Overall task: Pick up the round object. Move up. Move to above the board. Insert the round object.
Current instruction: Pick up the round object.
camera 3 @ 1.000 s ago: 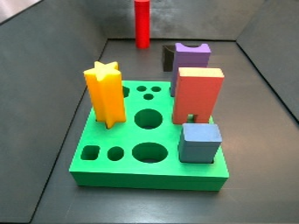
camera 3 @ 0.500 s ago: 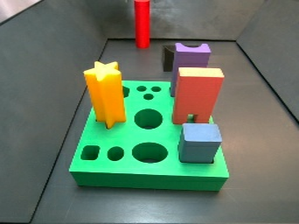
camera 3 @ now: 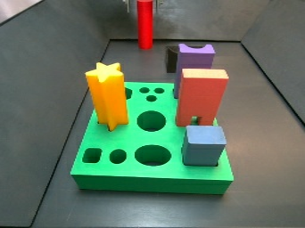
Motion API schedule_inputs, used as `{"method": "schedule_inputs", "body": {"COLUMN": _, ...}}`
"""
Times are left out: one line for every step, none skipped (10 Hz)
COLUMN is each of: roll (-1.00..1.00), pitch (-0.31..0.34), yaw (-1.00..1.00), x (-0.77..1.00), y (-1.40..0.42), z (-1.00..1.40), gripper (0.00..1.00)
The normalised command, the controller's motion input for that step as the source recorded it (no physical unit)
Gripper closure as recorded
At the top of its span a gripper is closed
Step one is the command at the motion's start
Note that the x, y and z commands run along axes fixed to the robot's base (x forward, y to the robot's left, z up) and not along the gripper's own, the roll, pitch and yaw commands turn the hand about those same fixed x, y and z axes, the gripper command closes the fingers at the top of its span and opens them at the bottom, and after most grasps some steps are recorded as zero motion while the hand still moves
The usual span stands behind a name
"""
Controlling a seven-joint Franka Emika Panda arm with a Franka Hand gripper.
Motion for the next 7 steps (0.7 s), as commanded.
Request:
{"method": "schedule_inputs", "body": {"roll": 0.04, "pitch": 0.000, "yaw": 0.00, "x": 0.15, "y": 0.01, "z": -0.13, "gripper": 0.00}}
{"method": "schedule_inputs", "body": {"roll": -0.06, "pitch": 0.000, "yaw": -0.02, "x": 0.00, "y": 0.00, "z": -0.04, "gripper": 0.00}}
{"method": "schedule_inputs", "body": {"roll": -0.03, "pitch": 0.000, "yaw": 0.00, "x": 0.00, "y": 0.00, "z": 0.00, "gripper": 0.00}}
{"method": "schedule_inputs", "body": {"roll": 0.00, "pitch": 0.000, "yaw": 0.00, "x": 0.00, "y": 0.00, "z": 0.00, "gripper": 0.00}}
{"method": "schedule_inputs", "body": {"roll": 0.00, "pitch": 0.000, "yaw": 0.00, "x": 0.00, "y": 0.00, "z": 0.00, "gripper": 1.00}}
{"method": "schedule_inputs", "body": {"roll": 0.00, "pitch": 0.000, "yaw": 0.00, "x": 0.00, "y": 0.00, "z": 0.00, "gripper": 1.00}}
{"method": "schedule_inputs", "body": {"roll": 0.00, "pitch": 0.000, "yaw": 0.00, "x": 0.00, "y": 0.00, "z": 0.00, "gripper": 1.00}}
